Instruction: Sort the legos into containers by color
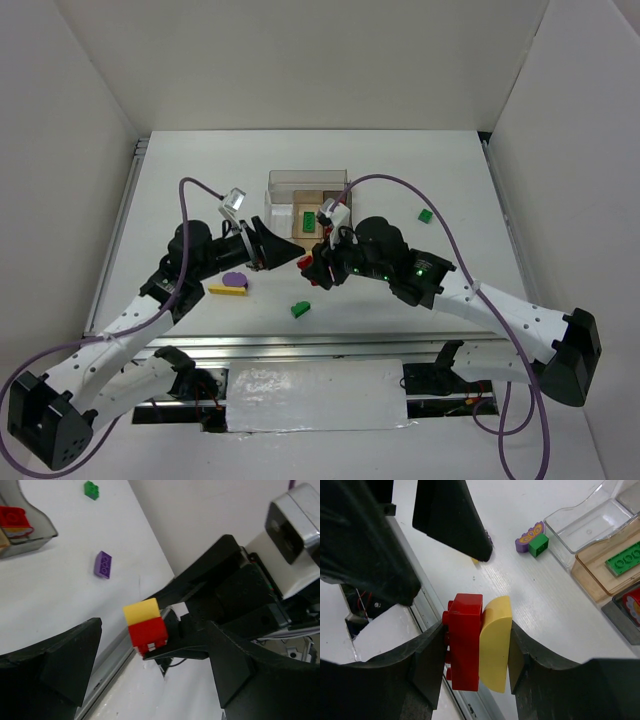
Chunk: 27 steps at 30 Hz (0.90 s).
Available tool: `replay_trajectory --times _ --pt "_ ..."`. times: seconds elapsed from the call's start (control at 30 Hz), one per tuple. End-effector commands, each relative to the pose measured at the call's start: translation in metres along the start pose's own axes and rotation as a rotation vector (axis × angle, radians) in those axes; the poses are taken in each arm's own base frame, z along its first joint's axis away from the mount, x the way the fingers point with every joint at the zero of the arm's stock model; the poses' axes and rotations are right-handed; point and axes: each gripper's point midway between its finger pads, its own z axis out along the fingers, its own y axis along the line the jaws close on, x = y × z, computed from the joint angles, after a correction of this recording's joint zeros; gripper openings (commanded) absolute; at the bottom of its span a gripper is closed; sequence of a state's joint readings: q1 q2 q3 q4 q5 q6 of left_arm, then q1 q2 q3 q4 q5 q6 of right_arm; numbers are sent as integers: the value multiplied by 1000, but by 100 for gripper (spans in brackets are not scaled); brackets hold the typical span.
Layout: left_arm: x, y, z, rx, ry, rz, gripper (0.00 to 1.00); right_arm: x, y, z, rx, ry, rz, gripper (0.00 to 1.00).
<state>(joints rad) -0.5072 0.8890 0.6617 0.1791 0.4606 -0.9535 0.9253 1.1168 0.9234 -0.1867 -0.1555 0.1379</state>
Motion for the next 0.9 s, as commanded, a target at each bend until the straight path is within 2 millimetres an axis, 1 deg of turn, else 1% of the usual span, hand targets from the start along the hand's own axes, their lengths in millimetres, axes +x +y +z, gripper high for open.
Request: replay_trajectory --times 0.0,0.1,0.23,0.27,0.3,0.4,0.43,0.47,0.5,0.53,0.57,0.67,0.73,0.77,0.8,0.83,0.87 --pt "-6 -34 3 134 -9 21 96 -31 5 -4 7 -89 5 34" --pt "0 -39 6 166 12 21 95 -37 5 -3 7 -92 11 34" --pt "5 -33 11 142 27 11 91 -48 15 -7 -35 -130 13 34" --pt "4 -31 12 130 22 10 91 -48 15 -8 -38 -135 14 35" --pt "5 -28 13 116 25 11 88 -51 16 -11 -37 -148 13 35" --pt "5 -26 14 111 23 14 83 -56 15 -14 -26 -169 20 35" --pt "5 -27 14 117 24 13 77 -57 11 -13 -3 -174 26 35" --pt "6 -27 15 121 27 12 73 -59 8 -13 11 -180 33 35" --pt "8 -30 15 133 35 10 72 -60 5 -11 31 -186 40 35" --pt "7 -31 16 139 34 10 70 -64 -3 -11 78 -204 60 35" --pt "8 -33 17 147 38 11 68 -63 -6 -9 97 -204 69 35" --pt "11 -34 19 151 51 8 62 -67 -9 -6 116 -221 83 35" --pt "14 -33 21 155 61 7 54 -69 -7 -3 108 -225 84 35" --pt "14 -33 22 156 62 7 51 -70 -7 -2 112 -228 89 35" --pt "16 -32 23 156 68 5 48 -70 -11 0 132 -228 91 35" --pt "16 -32 24 154 72 6 40 -72 -11 0 140 -232 95 35" --pt "17 -32 24 153 77 12 37 -75 -10 0 139 -235 92 35"
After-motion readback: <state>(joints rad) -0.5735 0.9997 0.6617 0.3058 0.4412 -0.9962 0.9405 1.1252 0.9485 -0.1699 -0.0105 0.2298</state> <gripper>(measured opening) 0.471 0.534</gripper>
